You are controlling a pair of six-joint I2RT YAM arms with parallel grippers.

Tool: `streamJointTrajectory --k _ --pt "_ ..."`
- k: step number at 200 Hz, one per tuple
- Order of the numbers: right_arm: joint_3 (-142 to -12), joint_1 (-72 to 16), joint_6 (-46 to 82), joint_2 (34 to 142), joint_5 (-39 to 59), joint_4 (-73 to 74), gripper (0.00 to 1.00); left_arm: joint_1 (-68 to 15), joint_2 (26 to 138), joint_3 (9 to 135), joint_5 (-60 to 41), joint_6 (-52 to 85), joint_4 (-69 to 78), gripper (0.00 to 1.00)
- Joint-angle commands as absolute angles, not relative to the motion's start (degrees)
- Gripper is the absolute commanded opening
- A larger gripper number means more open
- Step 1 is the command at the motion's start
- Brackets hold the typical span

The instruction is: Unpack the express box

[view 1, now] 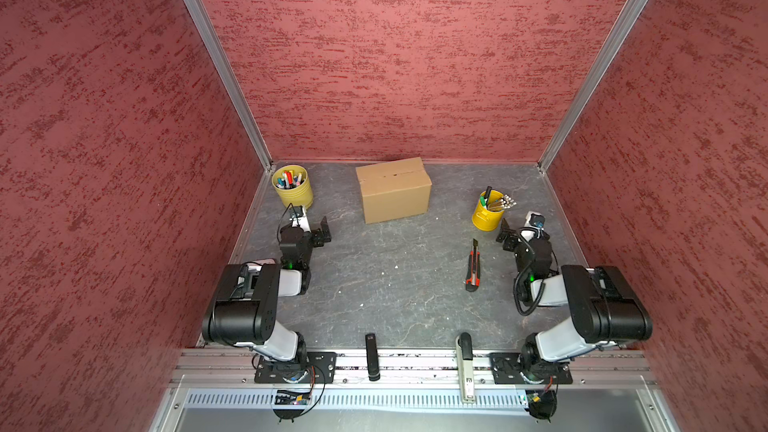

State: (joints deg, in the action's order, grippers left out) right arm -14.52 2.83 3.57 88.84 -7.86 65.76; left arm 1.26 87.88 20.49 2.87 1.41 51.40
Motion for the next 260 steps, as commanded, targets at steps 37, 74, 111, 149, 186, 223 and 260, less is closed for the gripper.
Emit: streamJointTrajectory --k 37,74,111,149,186,223,260 --pt "-15.0 2.9 3.3 88.5 -7.7 68.0 0.99 1.0 88.1 21.5 2.8 0.5 51.9 1.0" --pt "-4.7 2.9 4.8 81.0 -12.5 81.2 0.99 1.0 84.3 21.4 3.8 0.9 49.1 0.99" --pt "-8.4 3.0 10.8 54.7 -15.1 41.3 0.99 2.0 72.3 30.0 11.4 10.0 19.5 1.0" --pt "-23.6 2.9 20.7 41.9 -10.3 1.1 0.99 7.7 65.8 35.8 5.8 26.3 -1.8 0.99" --pt "-28.1 1.9 26.9 38.8 0.0 -9.4 0.99 7.3 60.8 35.7 0.8 27.0 -5.1 1.0" --pt "-39.7 -6.9 25.8 43.1 -4.7 -19.7 0.99 3.5 58.9 38.9 0.7 26.1 -11.6 1.0" --pt "-53.2 -19.8 24.1 54.5 -15.9 -22.9 0.99 -1.2 61.0 44.2 3.8 26.2 -18.4 1.0"
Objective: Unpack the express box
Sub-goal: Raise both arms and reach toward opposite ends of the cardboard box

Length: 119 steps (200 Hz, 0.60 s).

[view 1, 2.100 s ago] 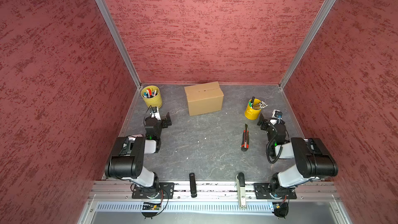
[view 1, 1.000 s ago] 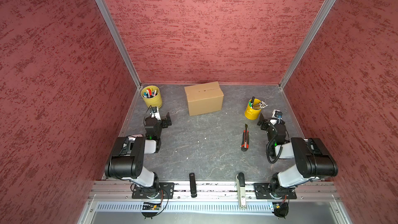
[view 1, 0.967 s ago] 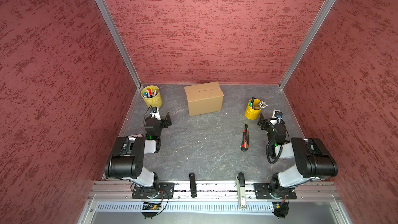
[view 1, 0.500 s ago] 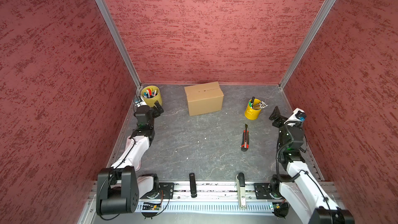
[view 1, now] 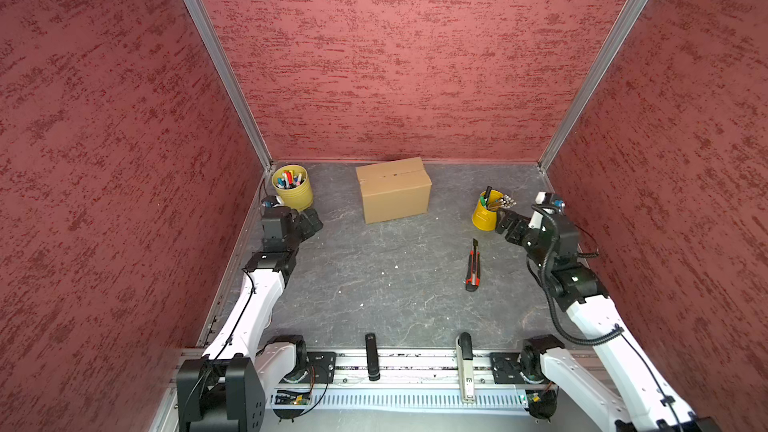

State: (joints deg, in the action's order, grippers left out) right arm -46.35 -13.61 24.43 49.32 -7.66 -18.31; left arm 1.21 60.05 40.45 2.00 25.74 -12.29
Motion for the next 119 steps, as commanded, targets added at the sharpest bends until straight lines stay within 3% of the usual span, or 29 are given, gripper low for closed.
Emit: streamJointTrajectory --k 1,37,88,107,119 --pt "-53.4 -20.1 24.0 54.9 -16.2 -22.9 0.99 -1.3 61.0 44.3 3.9 26.1 -18.6 1.0" --pt "-61.0 -24.4 20.9 65.7 -11.7 -16.4 0.99 -6.6 62.7 48.0 4.6 25.7 -20.5 1.0" --pt "-74.9 -24.7 21.3 83.7 -3.4 -15.6 0.99 -7.4 68.4 52.4 0.1 26.8 -20.1 0.98" --pt "-78.5 -24.6 21.3 89.2 -1.5 -15.2 0.79 -7.4 71.8 55.0 -1.2 26.6 -21.0 0.85" --pt "-80.0 -24.7 21.6 91.4 -0.7 -14.4 0.62 -7.5 74.1 56.7 -1.9 26.5 -21.4 0.79"
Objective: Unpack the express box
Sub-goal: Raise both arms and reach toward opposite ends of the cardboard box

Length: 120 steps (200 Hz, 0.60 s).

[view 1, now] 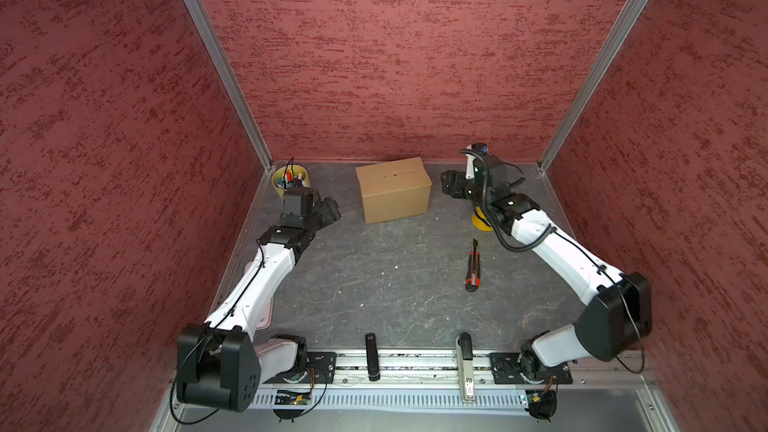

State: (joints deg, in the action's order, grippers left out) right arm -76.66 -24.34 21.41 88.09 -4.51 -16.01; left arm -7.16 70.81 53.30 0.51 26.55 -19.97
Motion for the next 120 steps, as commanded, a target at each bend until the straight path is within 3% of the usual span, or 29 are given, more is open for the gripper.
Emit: streamJointTrajectory --k 1,22,50,80,120 --pt "-80.2 -24.7 21.5 91.6 -0.7 -14.3 0.61 -7.5 74.3 56.8 -2.0 26.5 -21.5 0.79" --pt "-82.5 -24.7 21.5 94.9 -0.8 -13.2 0.43 -7.4 78.5 59.3 -4.0 26.4 -21.4 0.68" --pt "-86.1 -24.2 20.9 100.1 -2.7 -13.3 0.27 -7.8 83.6 62.3 -5.9 26.3 -20.4 0.48" --pt "-89.8 -21.0 22.4 106.8 2.0 -13.0 0.12 -7.8 88.5 65.7 -6.9 26.4 -19.7 0.31" --pt "-95.5 -17.8 22.5 114.4 6.5 -13.1 0.01 -7.8 94.7 68.9 -7.3 26.5 -17.3 0.26"
